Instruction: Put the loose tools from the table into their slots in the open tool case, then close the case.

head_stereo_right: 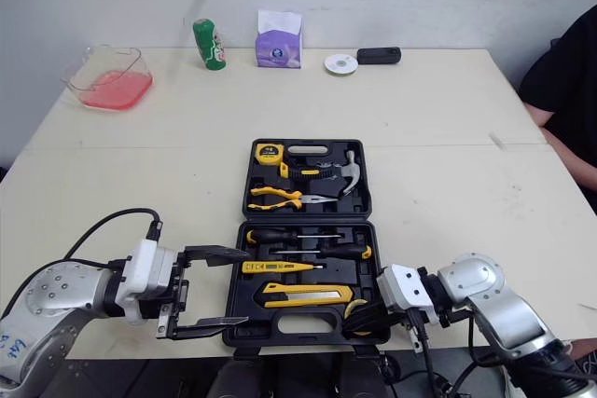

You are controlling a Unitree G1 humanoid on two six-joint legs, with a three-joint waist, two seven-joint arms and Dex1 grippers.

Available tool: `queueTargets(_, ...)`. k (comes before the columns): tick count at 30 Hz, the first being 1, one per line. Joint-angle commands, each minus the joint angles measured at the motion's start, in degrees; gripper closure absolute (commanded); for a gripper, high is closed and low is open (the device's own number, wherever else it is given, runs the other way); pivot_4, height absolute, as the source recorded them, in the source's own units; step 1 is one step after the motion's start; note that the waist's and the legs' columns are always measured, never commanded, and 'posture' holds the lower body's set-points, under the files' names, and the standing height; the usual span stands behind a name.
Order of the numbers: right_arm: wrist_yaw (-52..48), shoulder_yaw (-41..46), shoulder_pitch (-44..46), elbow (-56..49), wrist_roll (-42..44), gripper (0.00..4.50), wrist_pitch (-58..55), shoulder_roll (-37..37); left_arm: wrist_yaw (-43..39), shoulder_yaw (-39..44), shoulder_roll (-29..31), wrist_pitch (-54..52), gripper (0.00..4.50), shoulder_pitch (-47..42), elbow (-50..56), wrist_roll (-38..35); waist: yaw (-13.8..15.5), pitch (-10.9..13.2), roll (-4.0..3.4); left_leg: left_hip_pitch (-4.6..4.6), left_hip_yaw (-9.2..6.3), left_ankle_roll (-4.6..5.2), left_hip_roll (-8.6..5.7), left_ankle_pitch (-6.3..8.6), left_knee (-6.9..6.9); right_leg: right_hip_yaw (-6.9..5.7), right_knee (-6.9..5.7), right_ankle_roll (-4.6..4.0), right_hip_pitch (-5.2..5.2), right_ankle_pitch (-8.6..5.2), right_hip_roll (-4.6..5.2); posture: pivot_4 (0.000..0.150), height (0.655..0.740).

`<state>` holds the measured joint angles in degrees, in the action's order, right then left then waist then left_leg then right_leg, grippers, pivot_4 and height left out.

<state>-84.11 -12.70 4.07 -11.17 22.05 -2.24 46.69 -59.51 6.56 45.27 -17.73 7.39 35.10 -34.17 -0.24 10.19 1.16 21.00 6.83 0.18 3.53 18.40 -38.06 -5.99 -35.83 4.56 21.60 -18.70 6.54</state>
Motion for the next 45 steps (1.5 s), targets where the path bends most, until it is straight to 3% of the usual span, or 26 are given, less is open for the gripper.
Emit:
queueTargets(1,2.76,1.06,-2.02,1.05,-1.55,4.42,-1.51,0.68,1.52,2.15,-0.33,-0.33,0.00,0.39,0.91,-1.15,0.07,0.01,-0.02,0.00,0.00,0.00,0.01,0.00,0.00,-0.01,0.00,-0.02,0.00,0.00,0.00,0.150,0.7400)
queueTargets(6,7.11,11.42,0.63,-8.42,15.16,4.42,-19.55,4.63,7.47,10.19,-1.24,-3.85,0.00,-0.85,-4.35,-3.59,0.08,0.31,-0.49,0.12,-0.04,0.06,0.00,0.02,-0.02,0.01,-0.03,-0.04,0.09,0.00,0.05,0.150,0.7400)
queueTargets(10,11.83,17.64,5.80,-3.81,15.83,4.42,-22.96,5.70,10.48,11.45,-0.08,-5.32,0.00,-3.88,-12.41,0.26,0.14,0.34,-0.56,0.15,-0.07,0.07,0.03,0.02,0.00,-0.08,-0.10,-0.11,0.20,-0.02,0.01,0.150,0.7400)
queueTargets(14,13.19,16.19,9.64,5.98,6.71,4.50,-16.26,5.50,12.19,8.27,-0.05,-5.16,1.78,-8.15,-19.50,5.19,0.47,0.34,-0.53,0.36,-0.01,0.03,-0.02,0.02,0.05,-0.10,-0.05,-0.12,0.40,-0.03,-0.03,0.150,0.7400)
queueTargets(18,12.90,14.57,13.02,13.52,3.32,4.50,-15.64,5.00,12.49,1.29,1.44,-3.05,3.63,-10.47,-21.51,13.56,0.22,0.34,-0.52,0.54,0.42,-0.10,-0.14,-0.11,0.03,-0.10,-0.09,0.04,0.73,0.06,-0.03,0.150,0.7400)
queueTargets(20,12.84,12.91,15.11,17.02,0.58,4.50,-14.11,4.53,13.62,0.24,-0.23,-4.27,4.45,-12.57,-22.10,13.47,0.01,0.35,-0.50,0.58,0.69,-0.03,-0.17,-0.14,0.03,-0.05,-0.13,0.13,0.88,0.10,-0.06,0.150,0.7400)
queueTargets(26,11.31,8.15,20.03,24.23,-4.83,4.50,-8.90,0.66,14.54,-5.93,-5.05,-7.33,4.45,-17.42,-25.14,15.58,-0.17,0.36,-0.48,0.39,1.03,-0.01,-0.06,-0.19,-0.01,0.16,-0.26,0.22,0.95,0.15,-0.10,0.150,0.7400)
queueTargets(45,11.32,5.41,30.59,31.58,-11.15,4.50,-3.34,-9.40,13.92,-9.77,-11.07,-8.46,4.45,-24.95,-28.64,17.95,-0.08,0.37,-0.47,0.32,1.27,-0.04,-0.04,-0.21,-0.14,0.40,-0.61,0.21,1.09,0.15,-0.09,0.150,0.7400)
